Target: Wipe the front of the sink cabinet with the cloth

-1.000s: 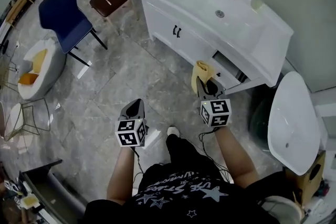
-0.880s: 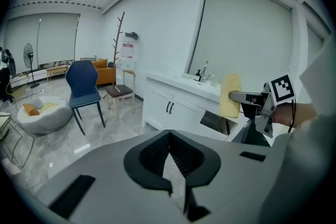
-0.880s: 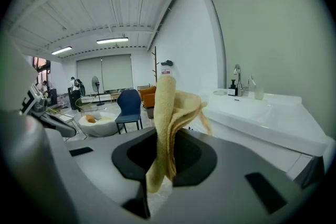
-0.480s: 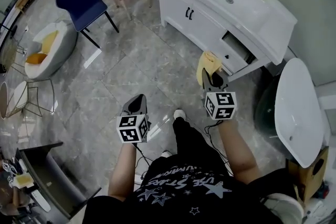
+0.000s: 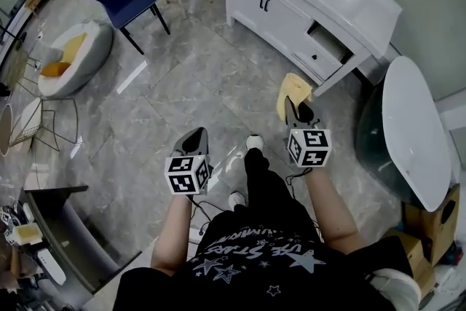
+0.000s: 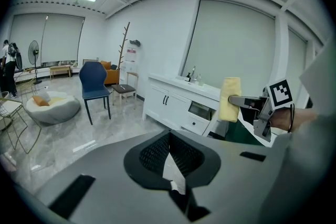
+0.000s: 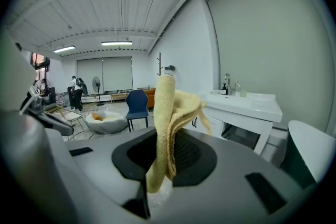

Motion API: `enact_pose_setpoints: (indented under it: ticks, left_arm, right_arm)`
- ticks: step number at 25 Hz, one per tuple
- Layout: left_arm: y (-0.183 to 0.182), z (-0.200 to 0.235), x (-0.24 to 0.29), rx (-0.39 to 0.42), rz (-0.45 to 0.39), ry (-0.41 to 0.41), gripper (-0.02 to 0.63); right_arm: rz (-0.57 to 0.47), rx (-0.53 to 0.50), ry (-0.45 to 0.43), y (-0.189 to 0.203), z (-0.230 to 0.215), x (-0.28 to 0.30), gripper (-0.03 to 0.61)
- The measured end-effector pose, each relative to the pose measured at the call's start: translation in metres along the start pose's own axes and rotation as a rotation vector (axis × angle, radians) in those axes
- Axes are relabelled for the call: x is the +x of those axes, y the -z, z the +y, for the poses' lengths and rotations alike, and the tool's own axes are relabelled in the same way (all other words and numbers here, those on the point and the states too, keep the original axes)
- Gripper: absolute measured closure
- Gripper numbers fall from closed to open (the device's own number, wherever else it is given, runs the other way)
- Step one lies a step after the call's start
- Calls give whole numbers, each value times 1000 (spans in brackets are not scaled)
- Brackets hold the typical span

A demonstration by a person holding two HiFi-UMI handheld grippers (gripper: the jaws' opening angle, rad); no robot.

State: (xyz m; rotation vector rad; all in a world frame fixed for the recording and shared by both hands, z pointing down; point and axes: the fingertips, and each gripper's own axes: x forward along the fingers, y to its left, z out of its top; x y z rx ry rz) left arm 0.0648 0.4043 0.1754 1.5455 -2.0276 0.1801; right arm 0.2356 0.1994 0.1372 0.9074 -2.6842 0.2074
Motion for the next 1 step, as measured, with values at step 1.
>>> enact_pose_setpoints:
  ticks: [1]
  left_arm:
    - [6, -1, -12, 0, -1, 4, 597]
  right_arm:
    - [-1, -2, 3, 3, 8, -12, 514]
